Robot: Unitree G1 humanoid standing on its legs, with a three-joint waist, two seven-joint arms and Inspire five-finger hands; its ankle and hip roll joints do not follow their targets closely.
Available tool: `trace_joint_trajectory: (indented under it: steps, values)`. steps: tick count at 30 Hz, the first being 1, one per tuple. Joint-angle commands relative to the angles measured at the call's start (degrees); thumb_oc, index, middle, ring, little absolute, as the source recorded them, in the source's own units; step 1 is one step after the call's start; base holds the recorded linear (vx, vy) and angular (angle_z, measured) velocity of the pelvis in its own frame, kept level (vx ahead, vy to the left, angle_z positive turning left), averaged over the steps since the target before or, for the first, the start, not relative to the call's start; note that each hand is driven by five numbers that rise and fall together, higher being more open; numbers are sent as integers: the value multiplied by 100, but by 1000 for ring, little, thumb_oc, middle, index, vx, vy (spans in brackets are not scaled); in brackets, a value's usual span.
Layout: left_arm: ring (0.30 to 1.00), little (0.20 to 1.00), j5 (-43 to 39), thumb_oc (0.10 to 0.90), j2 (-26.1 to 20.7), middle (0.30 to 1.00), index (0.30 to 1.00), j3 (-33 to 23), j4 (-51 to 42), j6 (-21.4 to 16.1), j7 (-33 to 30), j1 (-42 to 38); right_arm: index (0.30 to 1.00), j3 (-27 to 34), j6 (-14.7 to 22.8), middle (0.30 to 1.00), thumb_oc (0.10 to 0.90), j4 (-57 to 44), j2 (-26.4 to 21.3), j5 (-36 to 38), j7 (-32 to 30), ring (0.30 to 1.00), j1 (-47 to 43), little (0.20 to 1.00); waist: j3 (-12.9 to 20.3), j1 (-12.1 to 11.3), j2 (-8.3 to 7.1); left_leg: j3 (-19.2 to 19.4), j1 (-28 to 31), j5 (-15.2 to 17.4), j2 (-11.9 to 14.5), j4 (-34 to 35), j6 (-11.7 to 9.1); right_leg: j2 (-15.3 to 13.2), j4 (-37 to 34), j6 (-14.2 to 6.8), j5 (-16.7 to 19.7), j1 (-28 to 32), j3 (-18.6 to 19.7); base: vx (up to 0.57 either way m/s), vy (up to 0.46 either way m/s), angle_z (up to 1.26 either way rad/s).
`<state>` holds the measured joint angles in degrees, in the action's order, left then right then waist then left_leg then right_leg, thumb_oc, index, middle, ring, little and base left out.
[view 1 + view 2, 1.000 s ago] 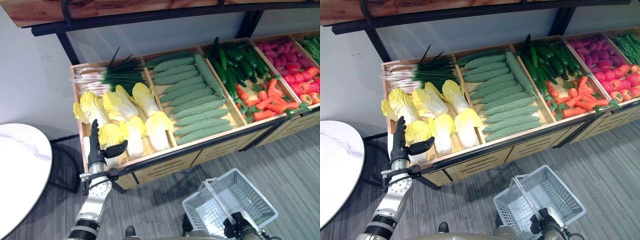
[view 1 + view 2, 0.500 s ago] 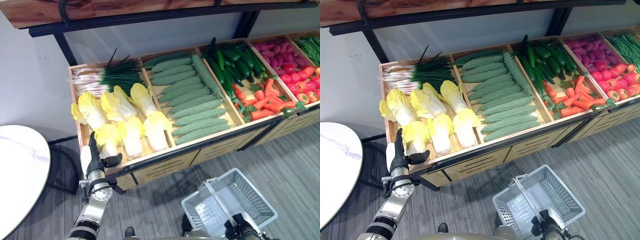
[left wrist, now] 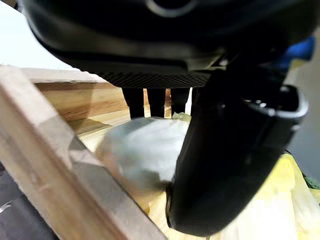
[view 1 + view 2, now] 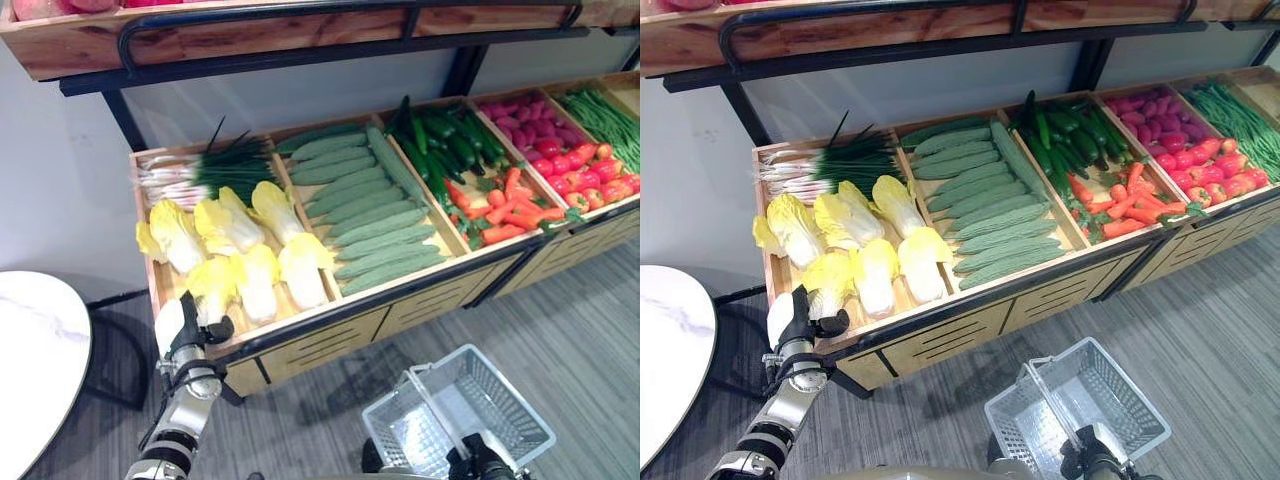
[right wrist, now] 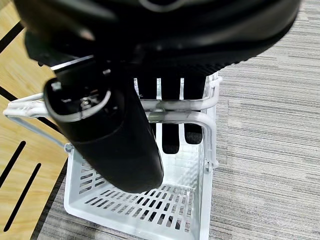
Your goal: Get the vegetables into the basket
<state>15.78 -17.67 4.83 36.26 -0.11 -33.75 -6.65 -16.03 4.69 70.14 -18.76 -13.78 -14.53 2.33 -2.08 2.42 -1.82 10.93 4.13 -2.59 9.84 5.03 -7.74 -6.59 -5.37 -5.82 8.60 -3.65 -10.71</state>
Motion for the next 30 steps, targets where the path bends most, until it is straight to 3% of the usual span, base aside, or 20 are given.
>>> trace_joint_trajectory:
  steps: [1,6,8,13,15,16,17,18,23,28,30]
  values:
    - [300,300,47,400,-486,300,300,-212,-326,-177,-290,-484,300,-134,115,300,400,42,-16,-207,-59,300,-150,300,-1,-34,-316,-41,-105,99,168,-3,-122,-806,37,-729,-21,203,-167,0,0,0]
    - [300,300,-11,400,-498,300,300,-490,-1294,-358,-567,-544,300,-113,117,300,400,110,26,-173,-74,300,-168,300,0,-69,-328,-62,-106,118,158,-3,-118,-828,37,-736,-30,238,-203,0,0,0]
    - [300,300,-96,400,-463,300,300,-739,-2620,-677,-645,-500,300,-91,111,300,400,128,57,-162,-114,300,-178,300,-19,-134,-344,-94,-125,122,157,-3,-108,-845,37,-733,-28,247,-243,-10,-2,2]
    - [300,300,-801,400,-340,300,300,-788,-3917,-1270,-286,-197,300,-81,148,300,400,114,55,-31,-113,300,-176,300,-77,-191,-355,-140,-163,104,133,-3,-100,-857,37,-724,-19,262,-293,-27,4,7]
    - [300,300,-1778,400,-340,300,300,-664,-4290,-1702,378,96,300,-22,139,300,400,136,32,31,-99,300,-177,300,-100,-212,-331,-155,-186,85,131,-3,-93,-867,37,-719,-10,252,-309,-33,19,3]
    - [300,300,-3027,400,-347,300,300,-633,-4406,-2015,1162,378,300,11,123,300,400,153,-7,39,-19,300,-189,300,-116,-228,-312,-179,-200,66,121,-3,-87,-868,37,-716,-6,256,-321,-37,38,1]
    - [300,300,-4476,400,-290,300,300,-470,-4408,-2012,2244,743,300,57,110,300,400,114,-63,-8,115,300,-191,300,-131,-241,-294,-187,-210,52,122,-3,-86,-876,37,-711,-2,259,-309,-25,30,1]
    - [300,300,-4490,400,-292,300,300,-474,-4406,-2014,2258,747,300,56,110,300,400,112,-65,-8,116,300,-187,300,-129,-242,-292,-187,-208,53,123,-3,-87,-875,37,-711,-2,260,-308,0,0,0]
    - [300,300,-6026,400,-281,300,300,-217,-4504,-1779,3417,1125,300,172,100,300,400,93,-107,-92,257,300,-209,300,-144,-278,-290,-217,-212,50,100,-3,-71,-883,37,-705,2,287,-335,0,0,0]
    - [300,300,-6235,400,-326,300,300,-65,-4402,-1701,3783,1221,300,218,120,300,400,90,-132,-156,347,300,-205,300,-168,-324,-328,-213,-75,83,50,-3,-8,-910,37,-719,-9,376,-356,9,26,2]
    - [300,300,-6191,400,-528,300,300,19,-4446,-1729,3963,1173,300,292,133,300,400,32,-203,-135,353,300,-228,300,-309,-367,-416,-273,-328,294,-66,-555,51,-1020,37,-728,44,402,-336,-63,96,1]
